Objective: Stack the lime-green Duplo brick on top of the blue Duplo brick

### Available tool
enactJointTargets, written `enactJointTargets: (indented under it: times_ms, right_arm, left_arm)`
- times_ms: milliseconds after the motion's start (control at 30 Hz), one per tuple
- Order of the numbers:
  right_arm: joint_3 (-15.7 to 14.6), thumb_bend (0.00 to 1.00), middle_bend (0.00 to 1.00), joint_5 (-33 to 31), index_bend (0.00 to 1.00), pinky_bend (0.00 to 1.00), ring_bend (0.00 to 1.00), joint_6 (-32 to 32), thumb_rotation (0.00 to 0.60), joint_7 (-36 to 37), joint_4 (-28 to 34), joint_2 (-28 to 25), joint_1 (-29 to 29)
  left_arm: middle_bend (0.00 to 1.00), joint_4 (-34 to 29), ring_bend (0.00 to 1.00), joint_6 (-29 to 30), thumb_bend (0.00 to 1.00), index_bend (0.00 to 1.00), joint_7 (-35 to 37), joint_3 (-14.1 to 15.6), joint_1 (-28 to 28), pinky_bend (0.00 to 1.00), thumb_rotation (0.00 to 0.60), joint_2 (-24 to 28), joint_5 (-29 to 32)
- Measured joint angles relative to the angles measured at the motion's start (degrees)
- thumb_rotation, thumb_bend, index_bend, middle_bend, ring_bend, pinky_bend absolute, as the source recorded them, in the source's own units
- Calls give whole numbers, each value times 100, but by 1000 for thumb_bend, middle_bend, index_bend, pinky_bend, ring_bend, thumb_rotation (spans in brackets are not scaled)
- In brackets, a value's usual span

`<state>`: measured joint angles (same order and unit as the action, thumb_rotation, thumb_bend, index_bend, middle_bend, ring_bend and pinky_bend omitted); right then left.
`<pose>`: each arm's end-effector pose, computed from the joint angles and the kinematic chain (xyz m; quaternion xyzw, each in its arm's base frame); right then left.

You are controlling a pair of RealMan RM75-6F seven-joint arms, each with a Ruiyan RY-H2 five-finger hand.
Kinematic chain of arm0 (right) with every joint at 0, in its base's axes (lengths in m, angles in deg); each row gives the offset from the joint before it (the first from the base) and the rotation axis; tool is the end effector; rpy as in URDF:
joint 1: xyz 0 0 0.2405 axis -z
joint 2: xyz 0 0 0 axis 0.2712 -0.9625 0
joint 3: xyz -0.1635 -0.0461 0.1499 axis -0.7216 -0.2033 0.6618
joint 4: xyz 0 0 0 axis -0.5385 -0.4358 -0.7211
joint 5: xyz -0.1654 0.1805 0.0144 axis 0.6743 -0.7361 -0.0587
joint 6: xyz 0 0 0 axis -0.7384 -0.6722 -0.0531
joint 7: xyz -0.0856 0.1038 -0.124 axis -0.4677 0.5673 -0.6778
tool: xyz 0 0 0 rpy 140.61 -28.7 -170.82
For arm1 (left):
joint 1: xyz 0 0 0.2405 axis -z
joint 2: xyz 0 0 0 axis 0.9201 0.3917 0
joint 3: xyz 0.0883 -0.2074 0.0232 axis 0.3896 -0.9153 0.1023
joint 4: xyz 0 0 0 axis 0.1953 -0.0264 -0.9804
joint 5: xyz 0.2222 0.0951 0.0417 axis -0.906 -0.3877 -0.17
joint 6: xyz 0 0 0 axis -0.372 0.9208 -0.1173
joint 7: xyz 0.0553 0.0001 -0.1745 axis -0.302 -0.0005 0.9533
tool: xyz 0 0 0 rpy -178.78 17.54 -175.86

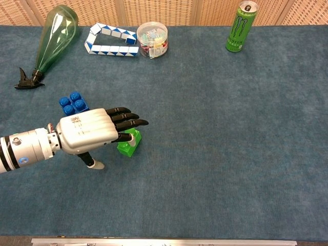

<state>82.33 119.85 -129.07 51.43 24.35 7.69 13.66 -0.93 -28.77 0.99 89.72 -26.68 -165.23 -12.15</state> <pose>-0.3404 -0.2258 0.1832 0.5201 -0.4053 0.3692 0.6549 -0.1363 0.2296 -0.0946 -0.9150 -0.1442 -0.3014 0.2260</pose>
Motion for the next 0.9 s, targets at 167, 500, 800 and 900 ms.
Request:
enactJointTargets:
  times_ms: [167, 500, 800, 900]
  right_arm:
    - [-20, 70, 389, 28, 547, 301, 305, 11, 600, -53, 2, -4, -10]
    - [-71, 71, 389, 69, 544, 301, 304, 59, 600, -169, 46, -18, -32]
    - [-99, 71, 389, 96, 542, 301, 305, 66, 600, -175, 69, -42, -31]
    - [-100, 71, 389, 97, 542, 301, 305, 63, 600, -167, 73, -46, -30]
  left_arm:
    - [0, 7, 0, 50, 0, 278, 69, 28, -55, 68, 600, 5, -5]
    - [0, 6, 0, 236, 0, 267, 199, 97, -214, 68, 600, 80, -28]
    - [0, -48, 0, 382, 0, 267, 240, 137, -355, 68, 600, 157, -48]
    - [0, -95, 0, 413, 0, 267, 251, 150, -385, 69, 600, 182, -70]
